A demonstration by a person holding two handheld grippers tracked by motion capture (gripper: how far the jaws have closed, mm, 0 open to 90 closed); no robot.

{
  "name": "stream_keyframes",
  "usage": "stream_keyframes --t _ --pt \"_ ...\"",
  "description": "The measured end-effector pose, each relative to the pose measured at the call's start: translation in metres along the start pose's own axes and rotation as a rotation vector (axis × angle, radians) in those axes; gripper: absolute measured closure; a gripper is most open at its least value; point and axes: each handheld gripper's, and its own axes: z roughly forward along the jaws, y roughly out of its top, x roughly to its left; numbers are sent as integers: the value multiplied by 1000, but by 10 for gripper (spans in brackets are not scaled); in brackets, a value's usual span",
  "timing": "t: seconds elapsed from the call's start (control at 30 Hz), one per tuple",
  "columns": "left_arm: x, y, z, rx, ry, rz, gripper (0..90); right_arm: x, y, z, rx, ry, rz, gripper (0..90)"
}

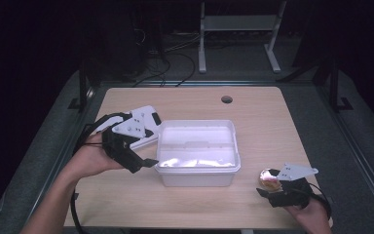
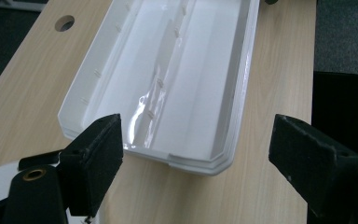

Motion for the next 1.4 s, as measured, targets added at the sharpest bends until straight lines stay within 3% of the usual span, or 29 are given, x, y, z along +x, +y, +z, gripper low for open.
stream_keyframes --t 0.33,0.83,1.4 --pt "6 21 13 22 -31 38 219 1 0 -1 3 2 5 217" --pt "18 62 56 135 -96 112 306 1 1 -1 -1 9 -1 217" --pt "35 78 91 202 -151 105 405 0 1 -4 -13 11 3 217"
